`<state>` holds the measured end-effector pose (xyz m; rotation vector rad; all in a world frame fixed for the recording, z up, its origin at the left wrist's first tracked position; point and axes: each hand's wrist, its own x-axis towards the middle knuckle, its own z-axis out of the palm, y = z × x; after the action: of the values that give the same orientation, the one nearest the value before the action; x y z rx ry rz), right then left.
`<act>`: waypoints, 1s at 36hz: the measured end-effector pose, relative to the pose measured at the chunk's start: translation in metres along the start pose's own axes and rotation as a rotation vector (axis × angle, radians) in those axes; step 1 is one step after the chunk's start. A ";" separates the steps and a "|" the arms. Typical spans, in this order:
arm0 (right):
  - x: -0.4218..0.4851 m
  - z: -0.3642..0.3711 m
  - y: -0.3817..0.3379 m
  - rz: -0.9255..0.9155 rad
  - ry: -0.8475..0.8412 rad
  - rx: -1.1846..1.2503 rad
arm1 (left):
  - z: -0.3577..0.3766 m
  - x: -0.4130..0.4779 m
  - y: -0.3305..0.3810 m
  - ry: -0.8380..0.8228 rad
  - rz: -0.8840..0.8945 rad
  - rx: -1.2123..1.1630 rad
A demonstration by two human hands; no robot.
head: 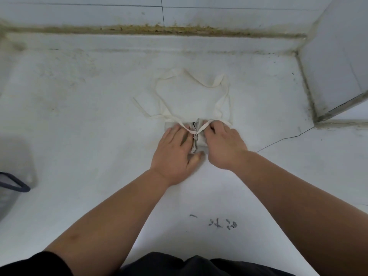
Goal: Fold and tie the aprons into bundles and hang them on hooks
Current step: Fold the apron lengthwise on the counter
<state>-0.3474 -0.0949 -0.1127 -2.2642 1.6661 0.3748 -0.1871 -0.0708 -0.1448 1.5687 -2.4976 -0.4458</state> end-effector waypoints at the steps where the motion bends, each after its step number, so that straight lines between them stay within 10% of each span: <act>1: 0.002 -0.003 0.003 -0.011 -0.035 0.089 | -0.002 0.002 0.001 0.021 -0.017 -0.042; 8: 0.006 -0.022 0.005 0.079 -0.004 0.976 | -0.024 0.021 0.009 0.093 -0.224 -0.483; 26: 0.014 -0.018 0.000 0.062 0.004 1.044 | -0.025 0.028 -0.001 0.132 -0.262 -0.446; 36: 0.022 -0.024 -0.005 -0.040 -0.007 0.709 | -0.039 0.033 -0.004 0.183 -0.485 -0.940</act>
<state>-0.3354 -0.1219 -0.0989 -1.7486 1.4380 -0.1983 -0.1866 -0.1086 -0.1101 1.6148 -1.3598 -1.2340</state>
